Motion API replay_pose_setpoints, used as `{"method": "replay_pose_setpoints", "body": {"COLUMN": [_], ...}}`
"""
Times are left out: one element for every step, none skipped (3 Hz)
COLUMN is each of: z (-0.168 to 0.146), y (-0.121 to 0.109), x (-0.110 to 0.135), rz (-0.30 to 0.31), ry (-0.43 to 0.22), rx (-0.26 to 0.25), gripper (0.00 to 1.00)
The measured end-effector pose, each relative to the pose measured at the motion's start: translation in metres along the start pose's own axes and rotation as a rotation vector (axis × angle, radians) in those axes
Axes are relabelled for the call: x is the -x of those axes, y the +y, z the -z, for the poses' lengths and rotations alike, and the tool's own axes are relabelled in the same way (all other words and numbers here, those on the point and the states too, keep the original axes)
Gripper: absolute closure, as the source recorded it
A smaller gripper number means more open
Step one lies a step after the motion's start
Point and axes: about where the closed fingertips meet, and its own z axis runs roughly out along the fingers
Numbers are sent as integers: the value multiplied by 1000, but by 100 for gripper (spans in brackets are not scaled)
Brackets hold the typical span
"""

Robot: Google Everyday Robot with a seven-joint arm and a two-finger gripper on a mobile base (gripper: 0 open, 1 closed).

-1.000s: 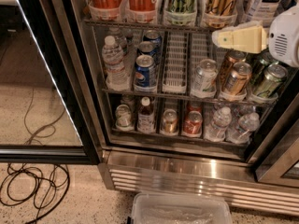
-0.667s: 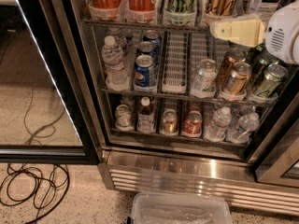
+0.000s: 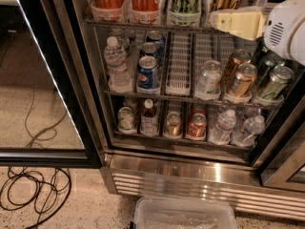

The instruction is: Pick blue plastic bottle from top shelf of fridge

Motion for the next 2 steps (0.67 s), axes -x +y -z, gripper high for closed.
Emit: {"method": "replay_pose_setpoints", "body": {"z": [-2,-5], "y": [-3,-6], "x": [5,12], "rz": [-4,6], "ry": [-26,-54], "rx": [-13,-24], "gripper": [11,16]}}
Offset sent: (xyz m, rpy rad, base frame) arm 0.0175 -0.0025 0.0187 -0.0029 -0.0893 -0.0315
